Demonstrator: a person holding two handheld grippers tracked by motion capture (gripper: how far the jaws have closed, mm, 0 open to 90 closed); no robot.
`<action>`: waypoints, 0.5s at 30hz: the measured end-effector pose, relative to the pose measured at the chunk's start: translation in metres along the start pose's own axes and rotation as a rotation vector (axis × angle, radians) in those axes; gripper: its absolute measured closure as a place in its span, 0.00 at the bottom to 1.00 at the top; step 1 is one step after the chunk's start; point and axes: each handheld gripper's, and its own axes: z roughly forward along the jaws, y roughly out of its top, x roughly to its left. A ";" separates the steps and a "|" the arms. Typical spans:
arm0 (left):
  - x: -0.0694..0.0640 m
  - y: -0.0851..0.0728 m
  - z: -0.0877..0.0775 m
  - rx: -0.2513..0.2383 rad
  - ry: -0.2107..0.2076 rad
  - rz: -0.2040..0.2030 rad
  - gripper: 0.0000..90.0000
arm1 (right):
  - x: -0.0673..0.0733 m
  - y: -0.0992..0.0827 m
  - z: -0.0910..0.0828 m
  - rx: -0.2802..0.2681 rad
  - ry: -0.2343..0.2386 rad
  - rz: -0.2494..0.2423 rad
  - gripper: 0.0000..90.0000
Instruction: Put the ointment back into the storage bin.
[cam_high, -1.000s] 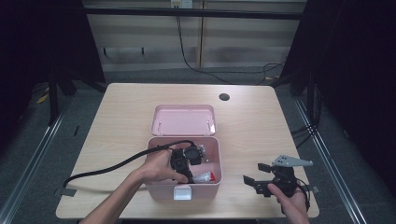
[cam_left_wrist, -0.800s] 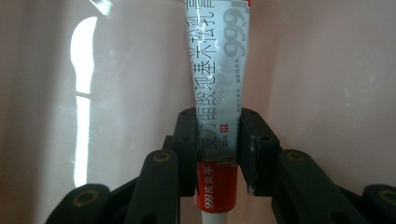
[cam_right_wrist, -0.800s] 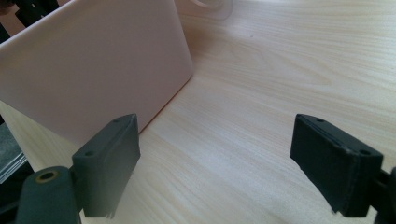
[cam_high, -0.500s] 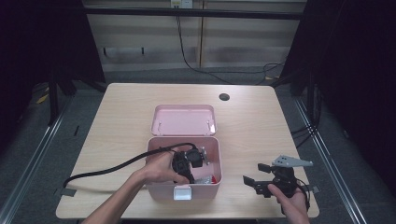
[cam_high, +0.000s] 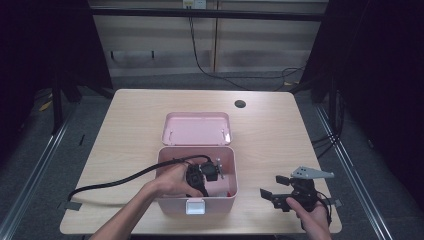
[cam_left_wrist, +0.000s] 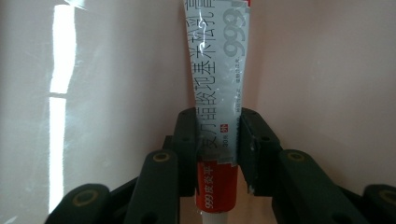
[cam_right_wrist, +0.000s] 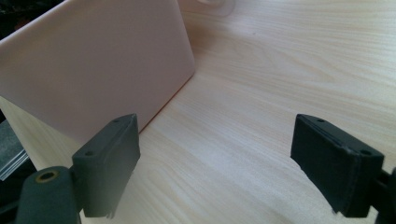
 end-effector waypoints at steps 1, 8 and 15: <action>0.001 0.000 0.000 -0.009 0.001 -0.008 0.78 | 0.000 0.000 0.000 0.000 -0.001 0.000 0.17; 0.004 0.000 0.004 0.014 -0.036 -0.009 0.78 | 0.000 0.000 0.000 0.001 -0.002 0.002 0.17; 0.007 -0.001 0.007 0.026 -0.045 -0.018 0.77 | -0.001 0.000 0.000 0.001 -0.001 0.001 0.17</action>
